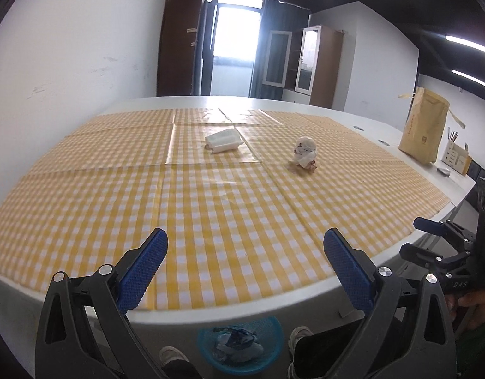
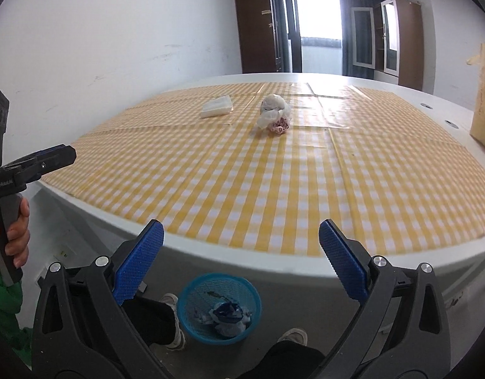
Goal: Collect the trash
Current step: 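Raise both tools back up toward the remaining trash on the table, then grasp the white plastic bag with the right tool while the left tool grasps the white napkin, then carry the white bag and napkin down over the blue wastebasket, then open both tools to drop the bag and napkin into the wastebasket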
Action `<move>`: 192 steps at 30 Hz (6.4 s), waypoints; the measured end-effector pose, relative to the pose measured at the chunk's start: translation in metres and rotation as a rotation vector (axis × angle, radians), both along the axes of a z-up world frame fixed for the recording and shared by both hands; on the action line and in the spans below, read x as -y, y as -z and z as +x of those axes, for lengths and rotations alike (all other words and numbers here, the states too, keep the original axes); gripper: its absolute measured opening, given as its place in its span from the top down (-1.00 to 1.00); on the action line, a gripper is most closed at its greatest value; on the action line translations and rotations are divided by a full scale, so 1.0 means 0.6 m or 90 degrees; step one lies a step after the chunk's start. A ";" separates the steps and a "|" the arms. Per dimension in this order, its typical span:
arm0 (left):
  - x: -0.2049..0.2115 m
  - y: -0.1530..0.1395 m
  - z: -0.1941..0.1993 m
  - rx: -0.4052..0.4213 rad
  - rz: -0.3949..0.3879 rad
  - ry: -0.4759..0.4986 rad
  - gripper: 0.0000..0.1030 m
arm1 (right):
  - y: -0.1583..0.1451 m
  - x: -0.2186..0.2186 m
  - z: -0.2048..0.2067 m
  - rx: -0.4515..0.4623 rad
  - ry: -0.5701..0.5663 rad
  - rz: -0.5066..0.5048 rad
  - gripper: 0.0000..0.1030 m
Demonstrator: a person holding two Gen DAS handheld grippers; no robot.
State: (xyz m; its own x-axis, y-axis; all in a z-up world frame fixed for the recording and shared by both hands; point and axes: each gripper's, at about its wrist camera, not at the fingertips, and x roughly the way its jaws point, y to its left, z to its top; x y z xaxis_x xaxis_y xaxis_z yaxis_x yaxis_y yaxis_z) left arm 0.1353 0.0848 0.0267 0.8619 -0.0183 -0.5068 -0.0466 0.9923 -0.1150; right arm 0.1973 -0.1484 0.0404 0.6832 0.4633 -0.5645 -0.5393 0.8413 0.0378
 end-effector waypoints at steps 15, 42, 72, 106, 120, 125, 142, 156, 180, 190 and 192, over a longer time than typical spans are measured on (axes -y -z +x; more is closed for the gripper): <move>-0.023 -0.010 0.173 -0.058 0.032 0.054 -0.88 | -0.038 -0.056 0.126 -0.033 -0.034 0.014 -0.80; -0.123 0.056 0.572 -0.229 0.029 0.090 -0.86 | -0.010 -0.136 0.395 -0.158 -0.001 -0.028 -0.24; -0.103 -0.004 0.447 -0.145 0.014 0.089 0.74 | -0.017 -0.038 0.226 -0.131 0.040 0.004 0.54; 0.011 0.059 -0.058 -0.110 -0.122 0.121 0.76 | 0.038 -0.024 -0.091 -0.104 -0.052 0.018 0.54; 0.040 0.168 -0.160 -0.184 -0.137 0.118 0.76 | 0.128 0.001 -0.199 -0.154 -0.082 -0.004 0.54; 0.039 0.209 -0.145 -0.217 -0.144 0.098 0.76 | 0.184 -0.008 -0.190 -0.189 -0.068 -0.037 0.54; 0.002 0.411 -0.046 -0.368 -0.157 0.026 0.76 | 0.406 -0.061 -0.092 -0.375 -0.056 -0.081 0.54; -0.032 0.505 0.041 -0.460 -0.202 -0.026 0.76 | 0.499 -0.107 0.003 -0.446 -0.033 -0.096 0.54; -0.080 0.708 0.190 -0.602 -0.336 -0.162 0.74 | 0.681 -0.165 0.162 -0.552 0.028 -0.194 0.53; -0.098 0.703 0.209 -0.576 -0.358 -0.187 0.12 | 0.710 -0.158 0.194 -0.565 0.060 -0.185 -0.08; -0.106 0.698 0.209 -0.571 -0.372 -0.192 0.12 | 0.706 -0.152 0.196 -0.559 0.063 -0.181 -0.08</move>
State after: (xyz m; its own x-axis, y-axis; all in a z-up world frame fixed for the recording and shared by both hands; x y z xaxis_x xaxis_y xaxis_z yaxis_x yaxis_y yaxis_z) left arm 0.2608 0.1485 -0.3918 0.1972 -0.3085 -0.9306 -0.5772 0.7308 -0.3645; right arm 0.3150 -0.0569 -0.3832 -0.0148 0.1900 -0.9817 -0.3402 0.9222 0.1836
